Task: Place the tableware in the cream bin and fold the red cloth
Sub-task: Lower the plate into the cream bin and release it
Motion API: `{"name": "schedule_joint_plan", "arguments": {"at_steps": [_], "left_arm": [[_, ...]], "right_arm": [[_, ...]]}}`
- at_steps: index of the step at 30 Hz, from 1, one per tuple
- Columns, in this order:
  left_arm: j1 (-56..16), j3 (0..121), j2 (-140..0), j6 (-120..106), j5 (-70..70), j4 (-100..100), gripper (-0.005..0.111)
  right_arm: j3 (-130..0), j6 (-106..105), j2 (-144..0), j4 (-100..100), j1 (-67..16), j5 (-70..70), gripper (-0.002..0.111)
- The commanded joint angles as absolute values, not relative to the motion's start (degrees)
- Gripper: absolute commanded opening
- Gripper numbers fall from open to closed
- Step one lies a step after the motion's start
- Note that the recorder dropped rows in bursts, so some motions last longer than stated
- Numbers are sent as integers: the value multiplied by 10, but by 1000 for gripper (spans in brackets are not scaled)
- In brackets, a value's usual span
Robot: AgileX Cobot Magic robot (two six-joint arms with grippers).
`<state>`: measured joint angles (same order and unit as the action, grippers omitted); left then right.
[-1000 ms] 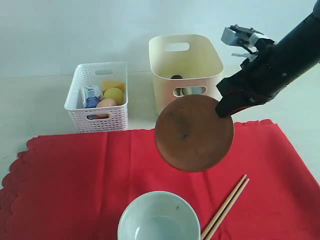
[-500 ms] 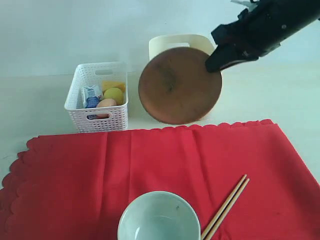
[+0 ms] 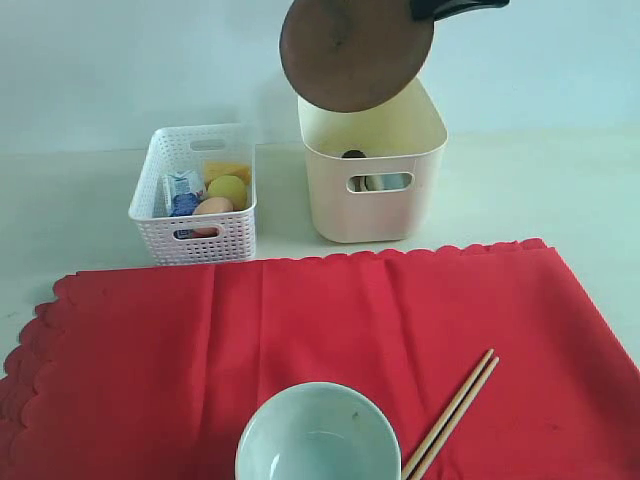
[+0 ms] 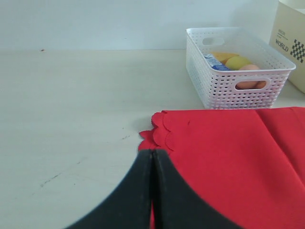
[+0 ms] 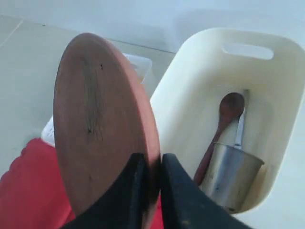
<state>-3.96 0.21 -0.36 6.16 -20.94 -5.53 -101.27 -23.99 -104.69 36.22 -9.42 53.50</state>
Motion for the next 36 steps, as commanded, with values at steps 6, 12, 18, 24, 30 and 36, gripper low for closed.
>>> {"name": "schedule_joint_plan", "arguments": {"at_steps": [6, 12, 18, 24, 30, 36], "left_arm": [[-38, 0, 0, 62, -204, -52, 0], [-38, 0, 0, 62, -204, -52, 0], [-38, 0, 0, 62, -204, -52, 0], [-38, 0, 0, 62, -204, -52, 0], [-38, 0, 0, 62, -204, -52, 0], [-38, 0, 0, 62, -204, -52, 0]], "right_arm": [[-1116, -143, -1170, 258, -91, 449, 0], [-1130, -138, -1229, 250, -91, 437, 0], [-1130, -138, -1260, 251, -93, 429, 0], [-1130, -138, -1279, 251, -93, 451, 13], [-1130, -133, -1236, 245, -93, 489, 42], [-1129, -132, -1161, 233, -93, 573, 41]]}}
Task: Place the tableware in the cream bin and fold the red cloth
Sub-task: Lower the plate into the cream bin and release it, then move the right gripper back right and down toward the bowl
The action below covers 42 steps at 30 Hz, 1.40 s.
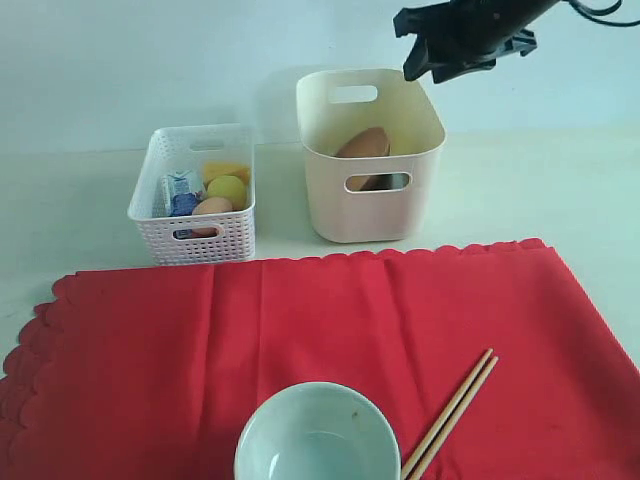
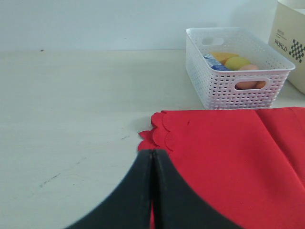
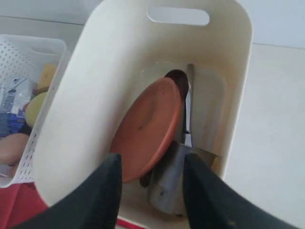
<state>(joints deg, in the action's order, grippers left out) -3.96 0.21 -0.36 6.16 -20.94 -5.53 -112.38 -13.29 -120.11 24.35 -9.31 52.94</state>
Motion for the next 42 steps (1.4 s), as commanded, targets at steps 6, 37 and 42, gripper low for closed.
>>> {"name": "schedule_joint_plan", "arguments": {"at_steps": [6, 37, 42], "left_arm": [[-38, 0, 0, 62, -204, -52, 0], [-38, 0, 0, 62, -204, -52, 0], [-38, 0, 0, 62, -204, -52, 0]], "right_arm": [[-1116, -132, -1105, 233, -93, 628, 35], [-598, -240, -681, 239, -93, 451, 33], [-556, -261, -648, 273, -93, 431, 33]]}}
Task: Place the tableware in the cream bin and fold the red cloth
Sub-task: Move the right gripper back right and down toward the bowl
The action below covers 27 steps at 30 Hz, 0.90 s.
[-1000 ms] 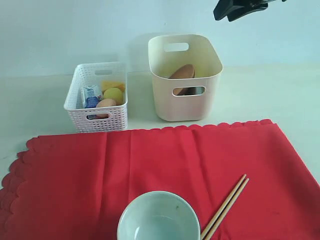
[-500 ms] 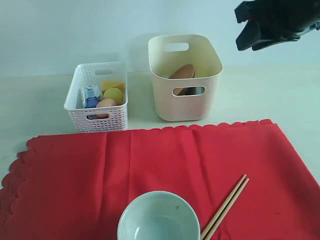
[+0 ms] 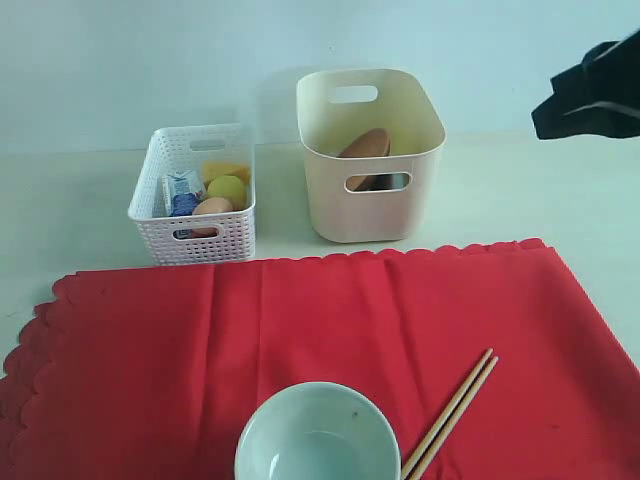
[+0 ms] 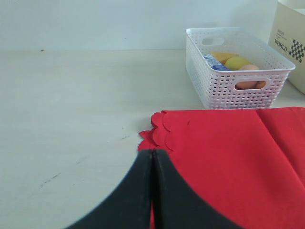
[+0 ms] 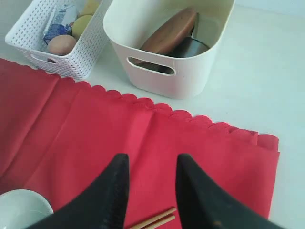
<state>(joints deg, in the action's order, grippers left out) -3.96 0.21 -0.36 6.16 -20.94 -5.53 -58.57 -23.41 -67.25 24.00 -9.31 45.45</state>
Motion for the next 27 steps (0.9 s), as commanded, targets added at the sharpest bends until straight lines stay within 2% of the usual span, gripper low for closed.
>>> {"name": "schedule_joint_plan", "arguments": {"at_steps": [1, 10, 27], "left_arm": [[-38, 0, 0, 62, -204, -52, 0], [-38, 0, 0, 62, -204, -52, 0], [-38, 0, 0, 62, -204, -52, 0]], "right_arm": [[-547, -284, -646, 295, -93, 428, 33], [-501, -470, -664, 494, -93, 428, 33], [-501, -478, -774, 534, -94, 430, 33]]}}
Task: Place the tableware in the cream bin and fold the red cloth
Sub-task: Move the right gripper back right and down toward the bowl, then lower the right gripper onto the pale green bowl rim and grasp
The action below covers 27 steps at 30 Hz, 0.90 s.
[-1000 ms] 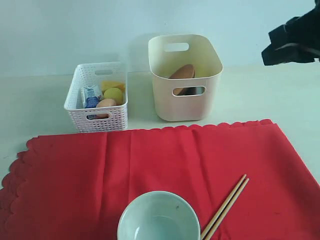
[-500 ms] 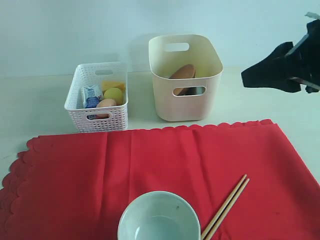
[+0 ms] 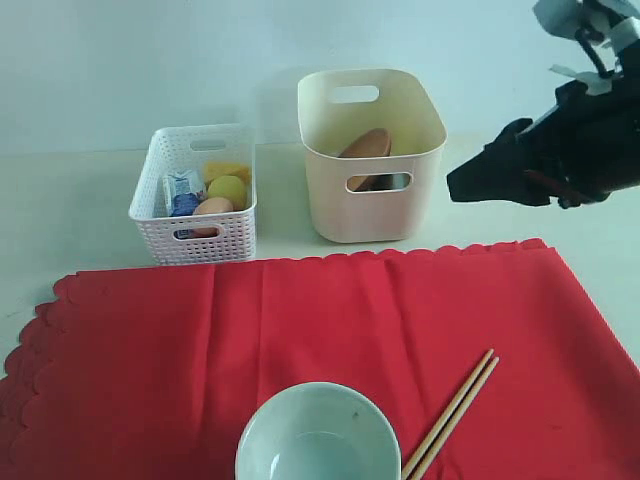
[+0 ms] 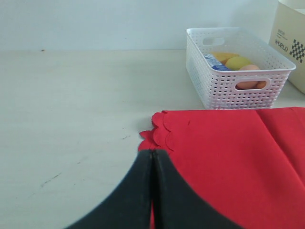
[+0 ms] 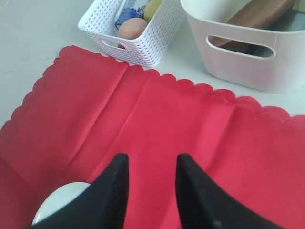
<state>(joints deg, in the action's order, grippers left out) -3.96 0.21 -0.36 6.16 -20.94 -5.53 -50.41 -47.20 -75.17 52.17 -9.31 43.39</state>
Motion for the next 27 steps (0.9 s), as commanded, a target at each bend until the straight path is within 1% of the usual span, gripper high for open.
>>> {"name": "schedule_joint_plan", "arguments": {"at_steps": [1, 3, 8, 16, 23, 27], "left_arm": [[-38, 0, 0, 62, -204, -52, 0], [-38, 0, 0, 62, -204, -52, 0], [-38, 0, 0, 62, -204, -52, 0], [-38, 0, 0, 62, -204, -52, 0], [-38, 0, 0, 62, -204, -52, 0], [-38, 0, 0, 62, -204, -52, 0]], "right_arm": [[-501, -478, -779, 534, -97, 430, 33], [-501, -484, -788, 534, -108, 425, 34], [-501, -499, -808, 530, -164, 407, 46], [-501, -478, -849, 476, -241, 387, 46], [-501, -394, -896, 347, -301, 367, 46], [-501, -378, -919, 312, -331, 367, 46]]}}
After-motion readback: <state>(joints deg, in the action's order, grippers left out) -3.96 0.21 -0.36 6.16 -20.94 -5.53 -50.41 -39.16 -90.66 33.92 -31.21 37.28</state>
